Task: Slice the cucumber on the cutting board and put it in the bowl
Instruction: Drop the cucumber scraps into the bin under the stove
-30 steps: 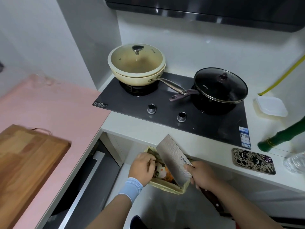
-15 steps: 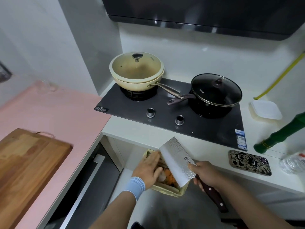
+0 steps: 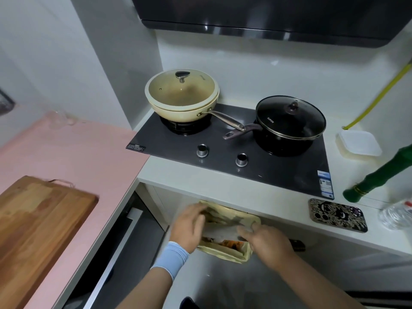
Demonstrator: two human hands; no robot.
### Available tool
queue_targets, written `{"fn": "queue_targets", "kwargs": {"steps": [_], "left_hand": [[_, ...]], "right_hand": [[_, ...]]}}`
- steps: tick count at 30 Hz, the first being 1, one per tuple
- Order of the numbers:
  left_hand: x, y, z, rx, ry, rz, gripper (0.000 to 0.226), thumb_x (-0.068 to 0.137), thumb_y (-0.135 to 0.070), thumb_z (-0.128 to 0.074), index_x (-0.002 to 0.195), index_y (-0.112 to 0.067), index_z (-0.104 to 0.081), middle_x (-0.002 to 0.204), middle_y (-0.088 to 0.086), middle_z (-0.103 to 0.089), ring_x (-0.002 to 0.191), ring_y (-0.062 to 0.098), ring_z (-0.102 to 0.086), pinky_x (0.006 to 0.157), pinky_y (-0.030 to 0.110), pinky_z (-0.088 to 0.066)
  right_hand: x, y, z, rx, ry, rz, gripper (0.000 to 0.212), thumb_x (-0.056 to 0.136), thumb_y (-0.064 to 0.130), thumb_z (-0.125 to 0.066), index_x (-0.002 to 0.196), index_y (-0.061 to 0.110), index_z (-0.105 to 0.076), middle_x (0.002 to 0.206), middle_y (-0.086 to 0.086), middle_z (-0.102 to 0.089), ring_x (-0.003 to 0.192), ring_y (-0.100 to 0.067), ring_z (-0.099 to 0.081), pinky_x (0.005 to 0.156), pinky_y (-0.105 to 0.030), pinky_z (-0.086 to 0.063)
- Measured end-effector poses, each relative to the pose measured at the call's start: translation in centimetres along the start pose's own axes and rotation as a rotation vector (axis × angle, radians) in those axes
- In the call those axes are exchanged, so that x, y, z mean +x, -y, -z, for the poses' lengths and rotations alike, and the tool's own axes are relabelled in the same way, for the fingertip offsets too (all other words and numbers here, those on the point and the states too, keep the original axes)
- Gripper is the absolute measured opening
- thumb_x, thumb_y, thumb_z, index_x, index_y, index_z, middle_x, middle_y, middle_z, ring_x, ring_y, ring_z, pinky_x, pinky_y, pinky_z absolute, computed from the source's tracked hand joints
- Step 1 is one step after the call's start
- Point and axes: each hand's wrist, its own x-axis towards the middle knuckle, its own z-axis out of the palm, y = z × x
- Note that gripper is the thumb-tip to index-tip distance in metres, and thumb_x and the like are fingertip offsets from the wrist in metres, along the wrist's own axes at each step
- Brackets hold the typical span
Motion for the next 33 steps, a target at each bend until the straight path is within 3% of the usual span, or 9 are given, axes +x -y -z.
{"fn": "queue_targets", "kwargs": {"steps": [3,5,9,12,21,24,26,29,33], "left_hand": [[-1.2,-0.9,-2.3,0.069,0.294,-0.212,0.047,0.098,-0.037,-0.037,0.137,-0.019,-0.056,0.142,-0.004,-0.054,0.133,0.01,-0.046,0.113,0.024,-0.03],[-1.9,-1.7,-3.6,0.081,0.396,-0.274,0.05,0.098,-0.036,-0.038,0.143,-0.017,-0.048,0.149,-0.002,-0.044,0.141,0.009,-0.035,0.117,0.022,-0.021],[-1.9,-2.2,-5.1,0.116,0.483,-0.248,0.058,0.1,-0.042,-0.031,0.152,-0.016,-0.033,0.159,-0.003,-0.026,0.148,0.006,-0.015,0.121,0.026,-0.011],[-1.6,-1.3,-5.5,0.163,0.529,-0.16,0.062,0.1,-0.048,-0.02,0.154,-0.019,-0.026,0.161,-0.004,-0.02,0.148,0.005,-0.011,0.122,0.029,-0.01],[-3.1,6.4,-1.1,0.465,0.658,0.377,0.063,0.102,-0.051,-0.012,0.156,-0.02,-0.016,0.162,-0.001,-0.014,0.15,0.015,-0.008,0.12,0.029,-0.002],[-4.2,8.4,1.2,0.441,0.424,0.546,0.065,0.099,-0.055,-0.012,0.144,-0.022,-0.044,0.15,0.001,-0.043,0.141,0.02,-0.034,0.115,0.033,-0.028],[-4.4,8.1,3.0,0.364,0.152,0.528,0.057,0.094,-0.052,-0.018,0.11,-0.023,-0.064,0.112,0.0,-0.067,0.109,0.022,-0.056,0.09,0.032,-0.045],[-3.7,6.8,6.1,0.275,-0.108,0.415,0.043,0.091,-0.045,-0.03,0.085,-0.016,-0.061,0.085,-0.001,-0.06,0.082,0.017,-0.052,0.072,0.03,-0.039],[-2.2,5.8,11.6,0.211,-0.257,0.195,0.019,0.09,-0.028,-0.046,0.078,-0.016,-0.055,0.077,-0.005,-0.051,0.075,0.015,-0.046,0.069,0.028,-0.038]], "right_hand": [[0.3,1.0,-0.6,-0.161,-0.212,0.048,0.048,0.053,0.005,-0.088,0.096,0.009,-0.068,0.078,-0.011,-0.064,0.06,-0.025,-0.064,0.047,-0.028,-0.045],[0.7,1.0,-1.6,-0.21,-0.358,0.075,0.037,0.047,0.007,-0.087,0.071,0.013,-0.059,0.057,-0.004,-0.055,0.043,-0.02,-0.054,0.035,-0.027,-0.041],[1.0,1.3,-1.6,-0.222,-0.535,0.176,0.007,0.073,0.01,-0.056,0.068,0.015,-0.054,0.055,-0.003,-0.051,0.043,-0.02,-0.052,0.037,-0.029,-0.041],[1.4,1.4,-1.7,-0.251,-0.625,0.195,0.014,0.082,0.011,-0.043,0.072,0.016,-0.05,0.056,-0.001,-0.05,0.044,-0.019,-0.05,0.039,-0.029,-0.04],[1.2,0.1,-2.3,-0.255,-0.52,0.162,0.043,0.042,-0.001,-0.082,0.068,0.017,-0.053,0.059,-0.002,-0.047,0.046,-0.02,-0.047,0.042,-0.03,-0.039],[1.7,0.4,-1.4,-0.19,-0.517,0.15,0.047,0.036,-0.004,-0.084,0.066,0.017,-0.054,0.058,-0.002,-0.048,0.046,-0.02,-0.049,0.042,-0.03,-0.041],[2.5,0.8,-0.6,-0.139,-0.506,0.161,0.049,0.031,-0.004,-0.085,0.065,0.016,-0.056,0.057,-0.002,-0.051,0.045,-0.02,-0.051,0.04,-0.028,-0.043],[4.2,2.0,1.6,-0.051,-0.45,0.21,0.049,0.034,0.006,-0.091,0.068,0.019,-0.058,0.056,0.003,-0.054,0.042,-0.016,-0.051,0.035,-0.026,-0.042],[8.3,5.7,5.8,-0.047,-0.471,0.343,0.044,0.047,0.02,-0.089,0.074,0.023,-0.055,0.059,0.008,-0.054,0.045,-0.014,-0.052,0.038,-0.028,-0.041]]}}
